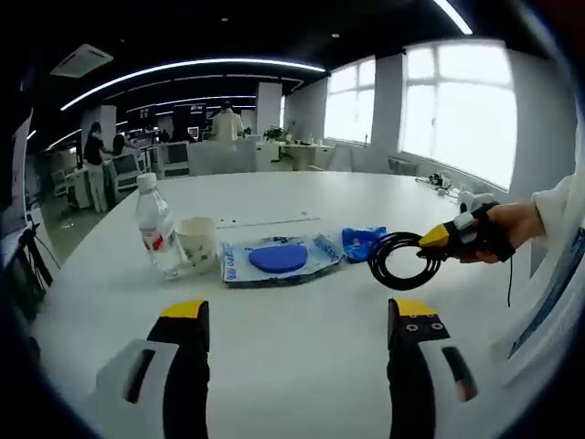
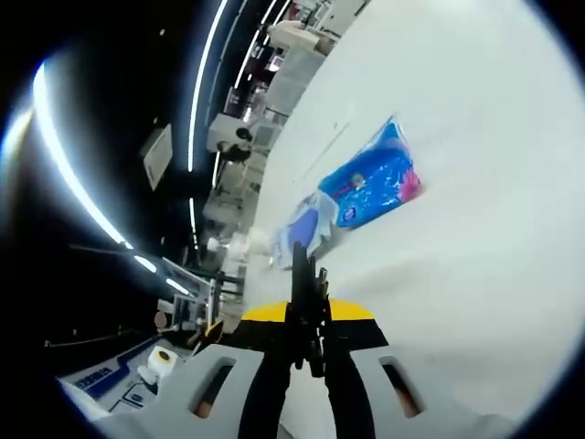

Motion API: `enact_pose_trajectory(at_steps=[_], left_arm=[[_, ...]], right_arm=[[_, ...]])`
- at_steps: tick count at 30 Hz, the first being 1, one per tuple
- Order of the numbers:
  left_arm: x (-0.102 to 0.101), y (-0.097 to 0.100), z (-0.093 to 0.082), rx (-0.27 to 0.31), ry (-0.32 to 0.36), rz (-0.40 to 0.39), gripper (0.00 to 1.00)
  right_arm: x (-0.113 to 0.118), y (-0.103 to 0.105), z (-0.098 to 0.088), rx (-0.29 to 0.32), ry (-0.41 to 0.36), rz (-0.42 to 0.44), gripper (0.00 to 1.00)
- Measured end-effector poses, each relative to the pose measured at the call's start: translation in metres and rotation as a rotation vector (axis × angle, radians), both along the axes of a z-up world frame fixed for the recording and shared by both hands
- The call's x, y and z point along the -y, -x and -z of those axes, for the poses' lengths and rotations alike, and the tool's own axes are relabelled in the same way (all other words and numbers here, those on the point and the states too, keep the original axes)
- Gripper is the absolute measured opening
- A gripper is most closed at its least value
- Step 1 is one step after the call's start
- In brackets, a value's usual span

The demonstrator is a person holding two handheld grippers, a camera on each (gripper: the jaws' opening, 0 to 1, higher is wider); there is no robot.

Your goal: Arrange the tabletop items into an orderly group along one side of the table until the central work area is clear of visible clutter.

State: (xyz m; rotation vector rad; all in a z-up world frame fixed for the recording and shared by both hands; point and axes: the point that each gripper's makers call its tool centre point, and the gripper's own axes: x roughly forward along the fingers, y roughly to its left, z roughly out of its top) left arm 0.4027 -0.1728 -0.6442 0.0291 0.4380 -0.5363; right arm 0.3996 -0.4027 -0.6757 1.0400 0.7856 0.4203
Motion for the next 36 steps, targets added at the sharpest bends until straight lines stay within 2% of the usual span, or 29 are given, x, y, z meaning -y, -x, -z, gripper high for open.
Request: enact_pose_trajectory(at_steps=[6, 8, 12, 14, 23, 28, 32, 36], left_arm=[[-0.020, 0.001, -0.001, 0.002, 0.014, -0.064, 0.82], [-0.022, 0.003, 0.002, -0.019, 0.035, -0.081, 0.80], [-0.019, 0.006, 0.007, -0.030, 0.034, -0.087, 0.79], [-0.016, 0.007, 0.008, -0.036, 0.044, -0.087, 0.79], [-0.008, 0.012, 0.015, -0.065, 0.055, -0.084, 0.77], [-0.011, 0.012, 0.019, -0.079, 0.050, -0.085, 0.76], [-0.013, 0.012, 0.023, -0.093, 0.047, -0.087, 0.75], [-0.009, 0.015, 0.024, -0.097, 0.025, -0.063, 0.75]], right_arm=[[0.012, -0.008, 0.019, -0.021, 0.050, 0.006, 0.10], [0.014, -0.009, 0.024, -0.030, 0.062, -0.001, 0.10], [0.021, -0.012, 0.036, -0.045, 0.097, -0.003, 0.10], [0.026, -0.017, 0.040, -0.049, 0.085, 0.011, 0.10], [0.033, -0.022, 0.052, -0.070, 0.133, 0.024, 0.11], [0.039, -0.024, 0.061, -0.055, 0.215, -0.001, 0.12], [0.048, -0.025, 0.072, -0.043, 0.349, -0.030, 0.12], [0.048, -0.027, 0.074, -0.027, 0.389, -0.024, 0.12]])
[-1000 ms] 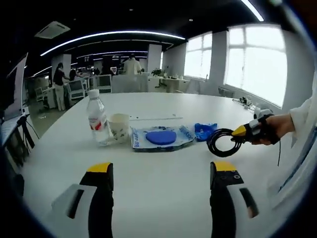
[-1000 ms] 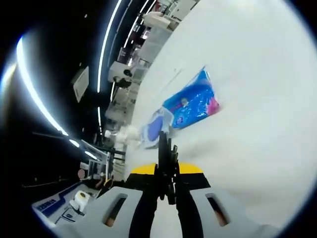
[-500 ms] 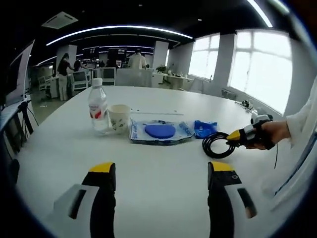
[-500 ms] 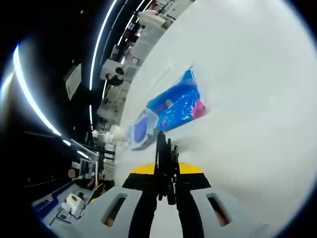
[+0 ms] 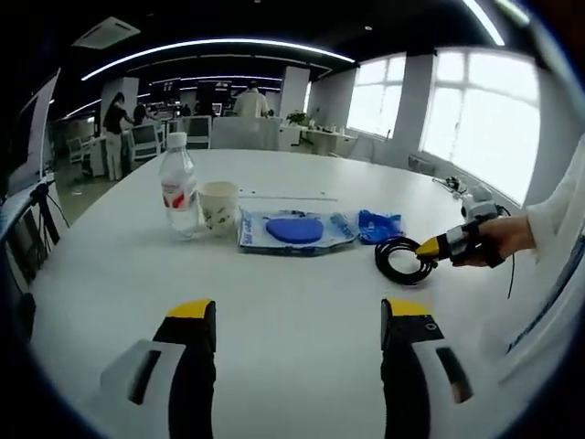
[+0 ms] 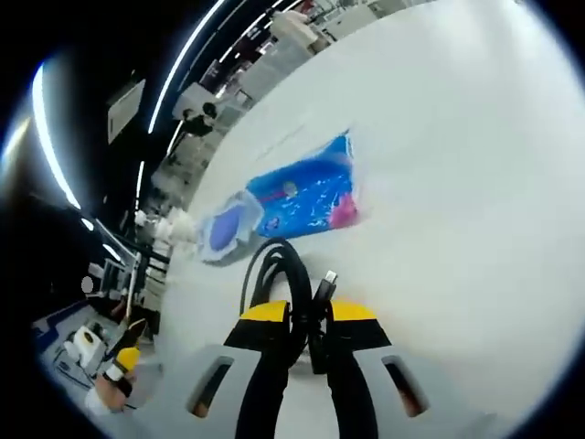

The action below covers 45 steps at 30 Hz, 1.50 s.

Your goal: Arrange the tabletop items into an orderly group along one side of the table until the central work area is clear of visible clutter.

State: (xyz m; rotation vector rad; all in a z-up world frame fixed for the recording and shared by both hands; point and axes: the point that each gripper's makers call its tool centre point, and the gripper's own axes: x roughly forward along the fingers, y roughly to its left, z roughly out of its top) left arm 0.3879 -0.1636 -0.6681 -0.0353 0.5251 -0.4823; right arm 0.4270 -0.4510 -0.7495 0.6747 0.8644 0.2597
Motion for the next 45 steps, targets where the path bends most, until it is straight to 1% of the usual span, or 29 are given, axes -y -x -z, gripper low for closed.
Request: enact_pose_trajectory(at_steps=[3, 6, 10, 14, 16, 17, 20, 22, 24, 27, 28, 29, 31, 34, 37, 39, 40, 42, 45], left_arm=[[0.002, 0.001, 0.000, -0.004, 0.001, 0.007, 0.75], [0.001, 0.003, 0.002, -0.006, -0.009, 0.017, 0.75], [0.000, 0.003, 0.004, -0.014, 0.002, 0.006, 0.74], [-0.002, 0.005, 0.006, -0.023, 0.008, -0.002, 0.74], [-0.003, 0.005, 0.006, -0.024, 0.006, 0.000, 0.74], [-0.003, 0.006, 0.006, -0.025, 0.006, 0.000, 0.74], [-0.004, 0.005, 0.006, -0.024, 0.004, -0.001, 0.74], [-0.006, 0.003, 0.006, -0.027, 0.003, -0.003, 0.74], [-0.008, 0.000, 0.005, -0.027, 0.000, -0.002, 0.74], [-0.012, -0.006, 0.004, -0.024, -0.013, 0.003, 0.76], [-0.016, -0.011, 0.002, -0.020, -0.014, 0.003, 0.76], [-0.016, -0.013, 0.002, -0.020, -0.014, 0.003, 0.77], [-0.020, -0.020, -0.002, -0.016, -0.015, 0.004, 0.78], [-0.026, -0.027, -0.003, -0.017, -0.031, 0.010, 0.80], [-0.032, -0.032, -0.003, -0.023, -0.041, 0.014, 0.81], [-0.040, -0.037, -0.003, -0.027, -0.050, 0.018, 0.81], [-0.044, -0.039, -0.005, -0.029, -0.053, 0.019, 0.82], [-0.049, -0.042, -0.007, -0.031, -0.054, 0.021, 0.82], [-0.058, -0.046, -0.007, -0.044, -0.071, 0.035, 0.82]], right_arm=[[0.004, -0.002, 0.005, -0.005, 0.019, 0.017, 0.12], [0.006, -0.002, 0.009, -0.013, 0.042, 0.015, 0.12], [0.008, 0.001, 0.010, -0.004, 0.078, 0.003, 0.13], [0.009, 0.002, 0.009, 0.000, 0.076, 0.002, 0.13], [0.012, 0.002, 0.009, 0.010, 0.105, -0.007, 0.12], [0.011, 0.002, 0.007, 0.022, 0.107, -0.012, 0.12], [0.013, 0.001, 0.003, 0.029, 0.107, -0.002, 0.14], [0.016, -0.001, -0.002, 0.051, 0.115, 0.008, 0.13], [0.016, -0.001, -0.008, 0.061, 0.105, 0.015, 0.15], [0.016, 0.000, -0.019, 0.086, 0.100, 0.017, 0.22], [0.017, 0.000, -0.022, 0.096, 0.108, 0.012, 0.26], [0.017, 0.002, -0.025, 0.104, 0.118, 0.003, 0.29], [0.017, 0.007, -0.031, 0.125, 0.151, -0.022, 0.35], [0.017, 0.014, -0.035, 0.134, 0.180, -0.038, 0.42], [0.018, 0.021, -0.039, 0.135, 0.203, -0.043, 0.52], [0.019, 0.026, -0.043, 0.135, 0.226, -0.049, 0.57], [0.018, 0.030, -0.046, 0.136, 0.234, -0.051, 0.59], [0.022, 0.032, -0.044, 0.138, 0.242, -0.050, 0.63], [0.016, 0.039, -0.052, 0.141, 0.266, -0.073, 0.68]])
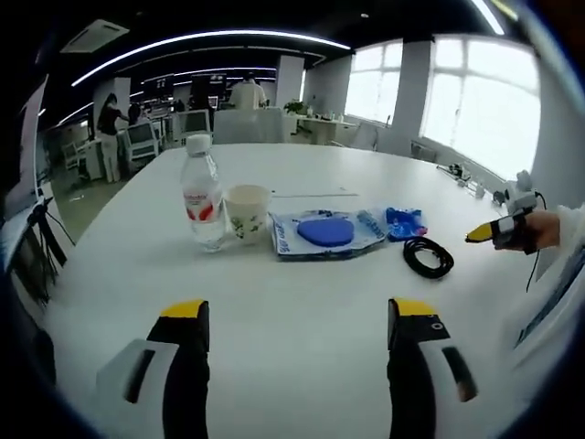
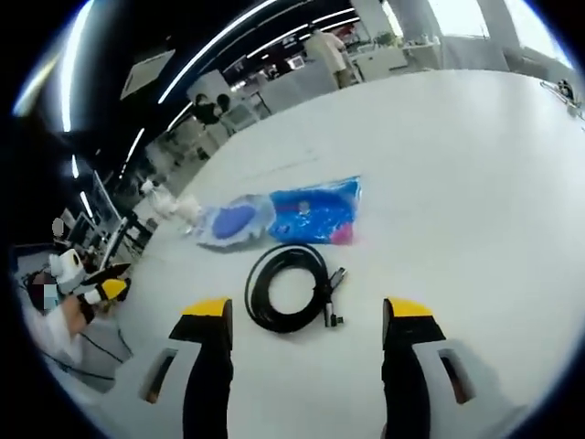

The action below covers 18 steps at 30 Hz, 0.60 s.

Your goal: Arrange the tabletop items into an orderly group along one side of the table until the central work area is clear of visible clutter.

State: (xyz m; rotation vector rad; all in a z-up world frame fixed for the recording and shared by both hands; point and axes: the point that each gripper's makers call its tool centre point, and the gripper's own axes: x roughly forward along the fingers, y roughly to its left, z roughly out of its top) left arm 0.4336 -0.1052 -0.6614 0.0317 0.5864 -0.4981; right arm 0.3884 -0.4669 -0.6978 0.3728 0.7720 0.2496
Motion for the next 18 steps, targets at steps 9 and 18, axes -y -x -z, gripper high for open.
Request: enact_pose_trajectory(at_steps=[9, 18], left_arm=[[-0.020, -0.004, -0.003, -0.033, -0.039, 0.045, 0.82], [-0.030, -0.013, -0.012, -0.042, -0.059, 0.066, 0.83]], right_arm=[[-0.017, 0.018, -0.023, 0.010, 0.043, -0.071, 0.78], [-0.024, 0.035, -0.037, 0.022, 0.071, -0.119, 0.79]])
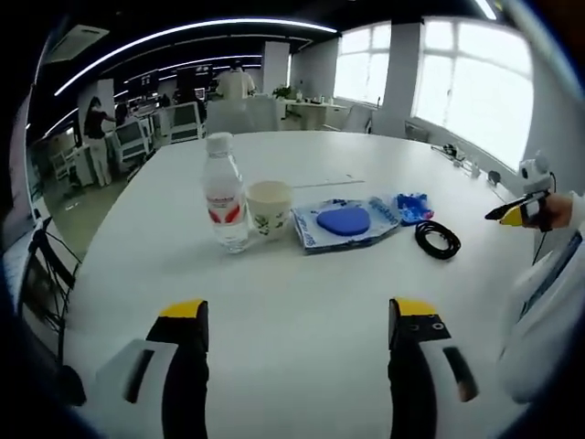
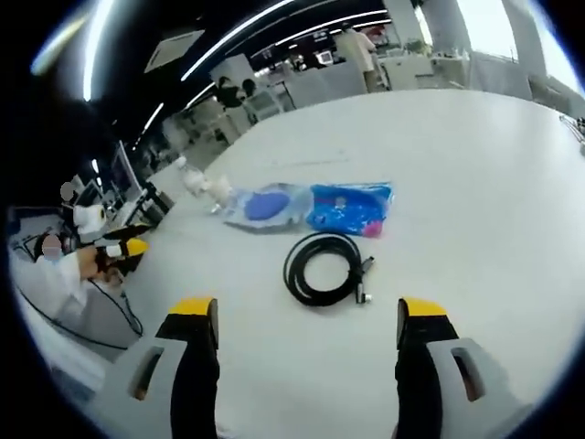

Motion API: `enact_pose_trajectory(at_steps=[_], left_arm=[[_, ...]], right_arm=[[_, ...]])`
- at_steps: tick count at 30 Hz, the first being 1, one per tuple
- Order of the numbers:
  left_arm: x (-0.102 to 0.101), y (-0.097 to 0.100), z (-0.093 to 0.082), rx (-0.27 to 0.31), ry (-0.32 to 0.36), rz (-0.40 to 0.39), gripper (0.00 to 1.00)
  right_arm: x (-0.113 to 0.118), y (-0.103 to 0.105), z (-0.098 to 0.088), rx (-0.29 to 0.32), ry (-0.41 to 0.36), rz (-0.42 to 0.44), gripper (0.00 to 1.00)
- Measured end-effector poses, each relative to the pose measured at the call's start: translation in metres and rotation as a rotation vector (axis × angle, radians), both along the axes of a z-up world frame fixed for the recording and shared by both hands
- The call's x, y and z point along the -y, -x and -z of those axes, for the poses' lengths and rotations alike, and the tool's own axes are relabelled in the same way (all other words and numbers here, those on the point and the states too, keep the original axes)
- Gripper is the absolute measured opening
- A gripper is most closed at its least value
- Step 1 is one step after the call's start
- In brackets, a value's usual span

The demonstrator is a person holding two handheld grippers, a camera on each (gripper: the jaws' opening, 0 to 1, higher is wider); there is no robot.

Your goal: Arrange the tabletop items into an orderly group along one side of the table until the central work area is clear of visible clutter.

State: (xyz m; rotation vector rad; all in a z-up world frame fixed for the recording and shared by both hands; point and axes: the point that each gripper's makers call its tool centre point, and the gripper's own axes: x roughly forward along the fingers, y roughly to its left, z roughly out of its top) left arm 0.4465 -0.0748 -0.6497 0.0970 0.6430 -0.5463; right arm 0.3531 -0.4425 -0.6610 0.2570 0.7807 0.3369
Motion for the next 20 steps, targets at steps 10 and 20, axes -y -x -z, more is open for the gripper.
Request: enact_pose_trajectory(at_steps=[10, 20], left_arm=[[0.004, 0.002, 0.008, -0.021, -0.038, 0.046, 0.82], [0.005, 0.004, 0.012, -0.039, -0.026, 0.043, 0.82]], right_arm=[[-0.003, 0.005, -0.008, 0.011, -0.002, -0.001, 0.78], [-0.006, 0.005, -0.001, -0.008, -0.007, -0.020, 0.76]])
